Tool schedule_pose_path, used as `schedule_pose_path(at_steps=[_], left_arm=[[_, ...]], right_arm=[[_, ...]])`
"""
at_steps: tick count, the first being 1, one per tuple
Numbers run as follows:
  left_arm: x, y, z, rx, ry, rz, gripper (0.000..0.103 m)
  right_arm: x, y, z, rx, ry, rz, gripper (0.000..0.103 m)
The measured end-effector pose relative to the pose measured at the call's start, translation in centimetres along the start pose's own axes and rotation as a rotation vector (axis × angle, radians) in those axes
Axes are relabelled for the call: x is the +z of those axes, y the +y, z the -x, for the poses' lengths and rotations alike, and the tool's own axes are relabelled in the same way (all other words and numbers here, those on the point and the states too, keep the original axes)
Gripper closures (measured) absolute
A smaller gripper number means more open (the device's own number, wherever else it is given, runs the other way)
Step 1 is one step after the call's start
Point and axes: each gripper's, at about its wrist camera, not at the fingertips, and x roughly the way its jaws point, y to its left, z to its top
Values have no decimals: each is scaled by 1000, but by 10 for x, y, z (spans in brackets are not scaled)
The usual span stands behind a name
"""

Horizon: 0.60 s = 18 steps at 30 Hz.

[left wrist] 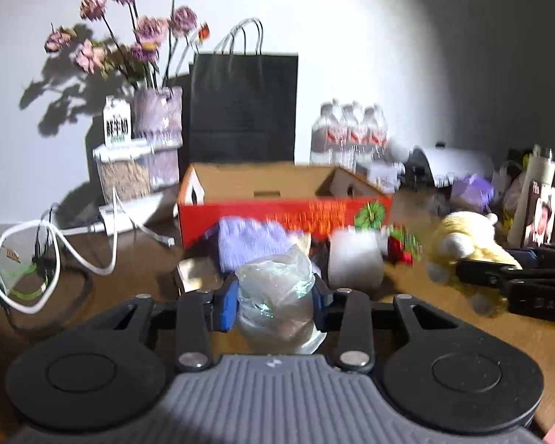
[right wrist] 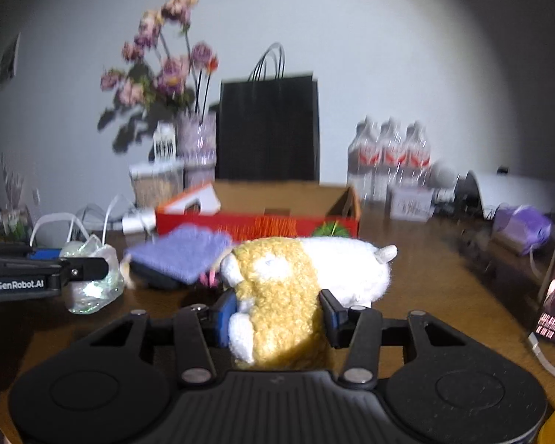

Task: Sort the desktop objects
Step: 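Grasp the bagged cup with the left tool while the right tool grasps the plush toy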

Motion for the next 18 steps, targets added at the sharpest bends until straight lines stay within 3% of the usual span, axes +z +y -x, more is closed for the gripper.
schedule_pose_path(at_steps=[7, 14, 18], left_arm=[[75, 25, -30, -56, -49, 54, 65], [155, 45, -117, -77, 6, 52, 65], [187, 53, -174, -15, 28, 17, 64]], right_arm=[[73, -14, -31, 19, -65, -46, 57], [152, -10, -123, 23, -36, -90, 57], [181, -10, -189, 2, 16, -68, 57]])
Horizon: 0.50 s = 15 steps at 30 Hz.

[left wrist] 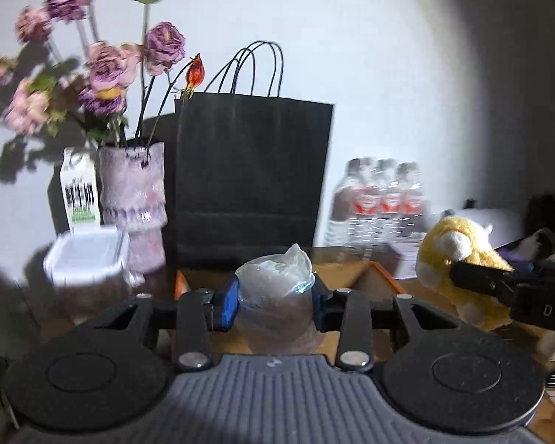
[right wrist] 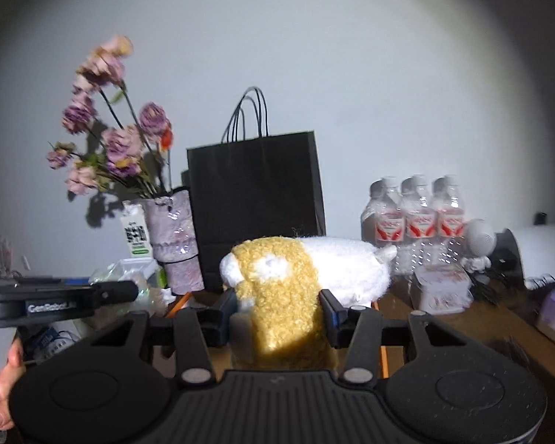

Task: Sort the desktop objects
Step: 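Grasp the bagged cup with the left tool while the right tool grasps the plush toy, then lower both held items into the cardboard box and open both tools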

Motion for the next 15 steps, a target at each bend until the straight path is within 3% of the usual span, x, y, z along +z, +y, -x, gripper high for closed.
schedule_pose_path(at_steps=[5, 10, 12, 15], left_arm=[[14, 11, -83, 64, 67, -9, 62], [3, 28, -177, 83, 218, 3, 63], [-4, 34, -202, 86, 280, 29, 63], [-20, 35, -234, 154, 372, 5, 63]], right_arm=[[9, -9, -107, -2, 150, -37, 57], [-11, -16, -206, -51, 333, -39, 57], [-20, -18, -234, -47, 415, -78, 59], [-33, -18, -259, -99, 492, -93, 61]])
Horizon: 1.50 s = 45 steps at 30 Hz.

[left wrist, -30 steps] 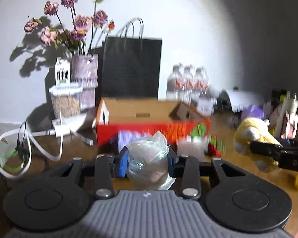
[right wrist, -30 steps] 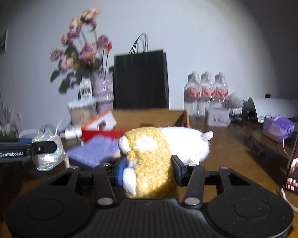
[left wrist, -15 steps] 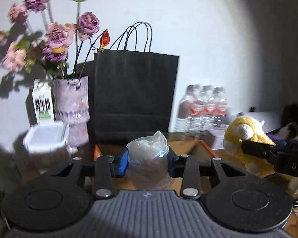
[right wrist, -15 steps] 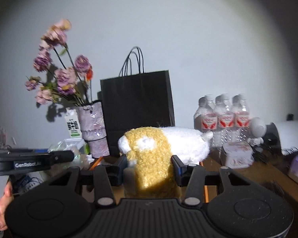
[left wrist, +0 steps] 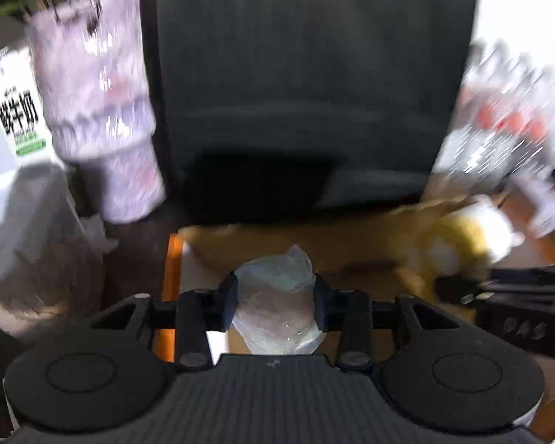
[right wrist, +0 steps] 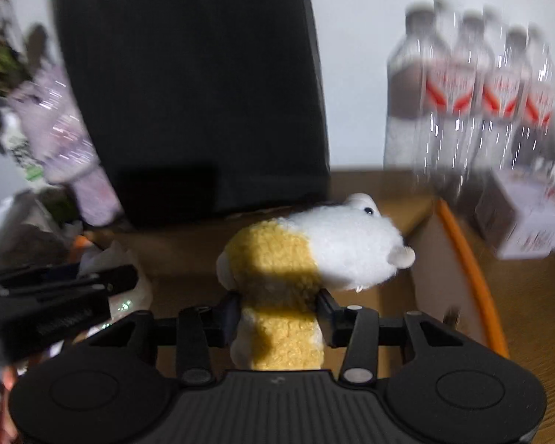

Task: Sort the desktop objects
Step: 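Lower both held items into the cardboard box and open both tools, then grasp the lavender pouch with the left tool while the right tool grasps the white container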

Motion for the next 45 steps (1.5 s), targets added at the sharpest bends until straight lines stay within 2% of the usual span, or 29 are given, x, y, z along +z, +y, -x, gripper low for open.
schedule_pose_path(at_steps=[3, 6, 8, 11, 13, 14, 16, 19, 23, 26, 27, 32, 37, 40, 42, 45], left_arm=[[-5, 0, -10, 17, 56, -2, 62], [-14, -3, -8, 53, 56, -20, 62], [-23, -10, -4, 71, 52, -79, 61], [-27, -9, 4, 60, 37, -94, 50], [-22, -8, 9, 7, 51, -86, 44], [-20, -7, 13, -7, 64, -66, 43], [-15, -5, 29, -21, 52, -32, 31], [-6, -6, 58, -9, 25, -31, 27], [-14, -5, 111, -5, -47, -9, 21], [-45, -7, 160, -6, -133, -2, 8], [-58, -7, 174, -1, -161, 4, 0], [-141, -11, 224, 36, -219, 51, 0], [-232, -24, 261, 15, -318, 35, 0], [-281, -29, 277, -9, -353, 43, 0], [-306, -30, 283, -9, -350, 62, 0], [-333, -30, 290, -21, -324, 74, 0]], right_arm=[[1, -4, -8, -24, 14, -15, 62], [-6, -10, -8, -2, 40, -61, 59], [-12, -9, -5, -11, 59, -62, 55], [-18, -7, 5, -32, 66, -41, 52], [-19, -5, 13, -32, 66, -40, 51], [-19, -3, 21, -18, 61, -37, 48], [-13, -1, 39, -7, 31, -31, 43], [-9, 1, 78, 6, -31, -4, 27], [-24, 4, 135, 5, -120, 57, 21], [-60, -1, 172, 20, -192, 98, 14], [-75, -2, 183, 21, -214, 110, 14], [-167, -12, 223, 27, -291, 155, 13], [-255, -22, 249, 69, -356, 178, 10], [-298, -24, 261, 36, -379, 191, 9], [-320, -23, 266, -23, -387, 196, 3], [-349, -22, 279, -15, -414, 207, 1]])
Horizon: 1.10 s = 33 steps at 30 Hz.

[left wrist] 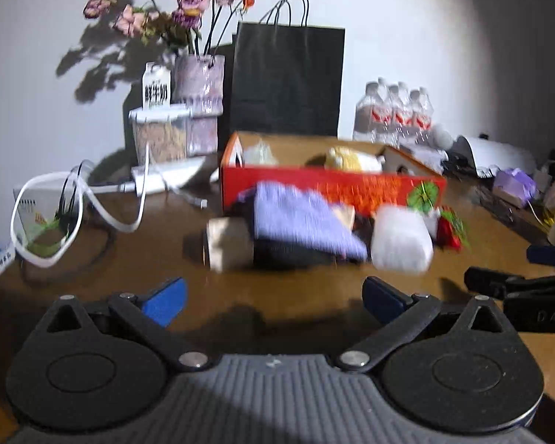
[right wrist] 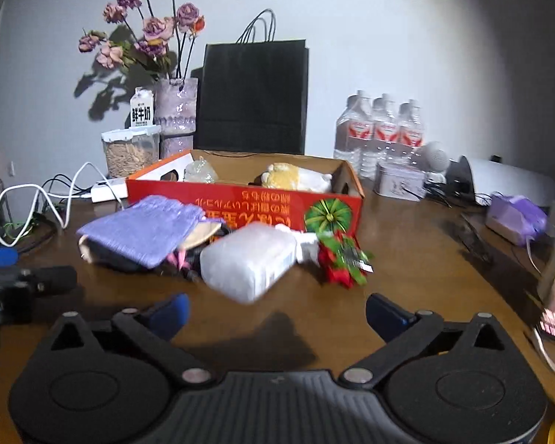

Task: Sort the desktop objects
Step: 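Grasp the lavender pouch with the left tool while the right tool grasps the white container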

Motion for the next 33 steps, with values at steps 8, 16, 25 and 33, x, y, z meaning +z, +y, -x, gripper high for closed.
schedule_pose_path(at_steps=[8, 16, 25, 33], left_arm=[[-33, 0, 34, -59, -49, 2, 0], [-5, 5, 9, -23, -88, -52, 3], [66, 15, -92, -87, 51, 4, 24], [62, 19, -125, -104, 141, 3, 50]], right_arm=[[-22, -2, 30, 42, 2, 17, 0], [-10, -13, 10, 28, -33, -20, 3], [46, -11, -66, 105, 1, -107, 11], [57, 8, -136, 25, 151, -176, 12]])
